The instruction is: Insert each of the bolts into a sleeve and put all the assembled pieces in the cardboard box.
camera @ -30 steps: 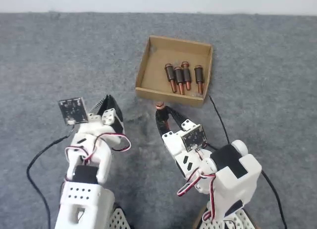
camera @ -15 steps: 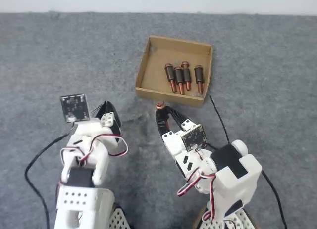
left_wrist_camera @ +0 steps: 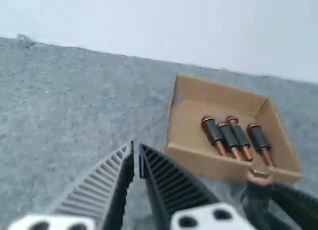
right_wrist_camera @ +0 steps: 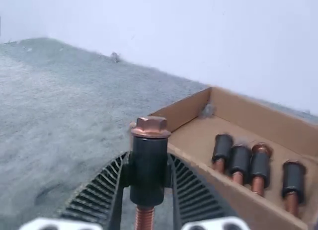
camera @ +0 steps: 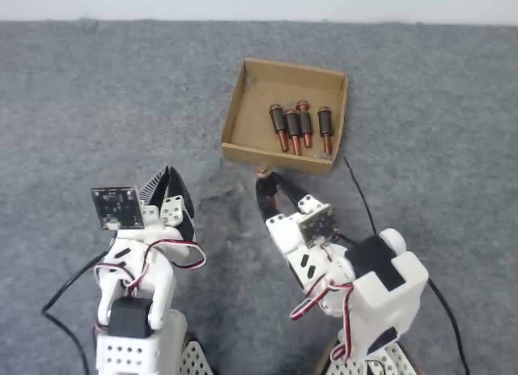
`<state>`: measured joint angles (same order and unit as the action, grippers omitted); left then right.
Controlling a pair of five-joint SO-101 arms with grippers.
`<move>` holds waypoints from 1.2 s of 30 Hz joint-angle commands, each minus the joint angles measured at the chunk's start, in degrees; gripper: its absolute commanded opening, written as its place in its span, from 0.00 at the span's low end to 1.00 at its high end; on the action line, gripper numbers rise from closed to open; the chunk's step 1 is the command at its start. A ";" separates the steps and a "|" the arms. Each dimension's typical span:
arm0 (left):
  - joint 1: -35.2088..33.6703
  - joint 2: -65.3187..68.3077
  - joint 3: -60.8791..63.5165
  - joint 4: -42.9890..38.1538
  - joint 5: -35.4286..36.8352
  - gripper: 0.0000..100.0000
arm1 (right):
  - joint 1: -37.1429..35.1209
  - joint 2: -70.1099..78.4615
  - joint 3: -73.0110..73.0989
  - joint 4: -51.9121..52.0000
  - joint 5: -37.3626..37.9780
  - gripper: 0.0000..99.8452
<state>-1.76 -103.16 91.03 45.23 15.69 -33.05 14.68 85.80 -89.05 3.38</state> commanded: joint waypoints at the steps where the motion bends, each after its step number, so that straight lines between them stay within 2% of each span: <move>1: -0.62 -1.32 1.98 0.97 -3.08 0.01 | 4.26 -3.82 -2.64 -5.32 -0.53 0.01; 5: -4.48 -1.23 5.67 1.32 -9.05 0.01 | 7.87 -3.82 -5.36 -7.34 -0.44 0.01; 9: -6.68 -1.14 5.49 9.32 -13.45 0.01 | 11.12 -3.82 -10.99 -6.20 -0.44 0.01; 12: -6.68 -1.14 5.49 13.63 -15.65 0.01 | 13.93 -3.82 -16.97 -1.45 -0.44 0.01; 21: -6.59 -1.14 5.49 15.82 -21.36 0.01 | 20.62 -3.82 -36.04 27.82 -0.44 0.01; 26: -6.59 -1.14 5.49 17.41 -21.36 0.01 | 21.05 -3.30 -43.69 44.53 -0.79 0.01; 36: -6.59 -1.14 5.49 17.41 -21.36 0.01 | 20.44 -3.21 -54.51 71.25 -0.97 0.01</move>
<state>-8.00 -103.16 97.27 62.55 -5.05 -12.84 14.86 37.54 -24.09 3.21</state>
